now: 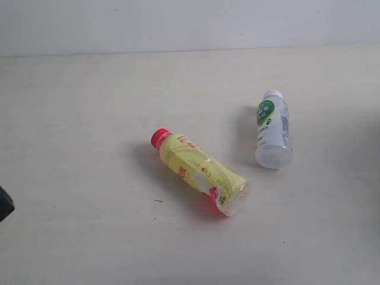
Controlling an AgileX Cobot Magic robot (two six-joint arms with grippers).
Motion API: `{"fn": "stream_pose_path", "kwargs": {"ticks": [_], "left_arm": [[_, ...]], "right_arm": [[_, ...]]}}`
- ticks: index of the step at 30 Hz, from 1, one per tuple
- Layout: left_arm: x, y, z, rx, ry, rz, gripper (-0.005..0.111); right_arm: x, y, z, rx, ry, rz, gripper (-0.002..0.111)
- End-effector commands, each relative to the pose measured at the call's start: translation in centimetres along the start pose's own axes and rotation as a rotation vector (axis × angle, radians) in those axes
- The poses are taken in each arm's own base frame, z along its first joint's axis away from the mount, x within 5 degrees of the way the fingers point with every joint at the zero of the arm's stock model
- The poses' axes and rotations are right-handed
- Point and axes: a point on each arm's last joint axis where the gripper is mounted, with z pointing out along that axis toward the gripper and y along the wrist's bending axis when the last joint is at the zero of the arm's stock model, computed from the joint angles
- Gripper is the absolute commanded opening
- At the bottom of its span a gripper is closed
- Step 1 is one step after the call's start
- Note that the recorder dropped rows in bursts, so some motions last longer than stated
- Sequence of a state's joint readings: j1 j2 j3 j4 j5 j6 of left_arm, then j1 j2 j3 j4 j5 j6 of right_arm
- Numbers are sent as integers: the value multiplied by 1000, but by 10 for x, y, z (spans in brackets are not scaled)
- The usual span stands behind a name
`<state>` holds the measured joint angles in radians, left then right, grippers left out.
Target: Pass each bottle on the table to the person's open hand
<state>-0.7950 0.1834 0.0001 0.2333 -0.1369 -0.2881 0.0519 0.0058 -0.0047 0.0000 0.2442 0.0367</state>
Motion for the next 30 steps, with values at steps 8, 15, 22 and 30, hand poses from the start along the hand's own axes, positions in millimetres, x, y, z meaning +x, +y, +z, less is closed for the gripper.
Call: {"fn": "stream_pose_path", "kwargs": {"ticks": [8, 15, 22, 30], "left_arm": [[2, 3, -16, -42, -27, 24, 0], [12, 8, -17, -101, 81, 42, 0], [11, 9, -17, -102, 79, 64, 0], [10, 8, -16, -99, 65, 15, 0]], "right_arm": [[1, 0, 0, 5, -6, 1, 2], [1, 0, 0, 5, -6, 1, 2], [1, 0, 0, 5, -6, 1, 2], [1, 0, 0, 5, -6, 1, 2]]}}
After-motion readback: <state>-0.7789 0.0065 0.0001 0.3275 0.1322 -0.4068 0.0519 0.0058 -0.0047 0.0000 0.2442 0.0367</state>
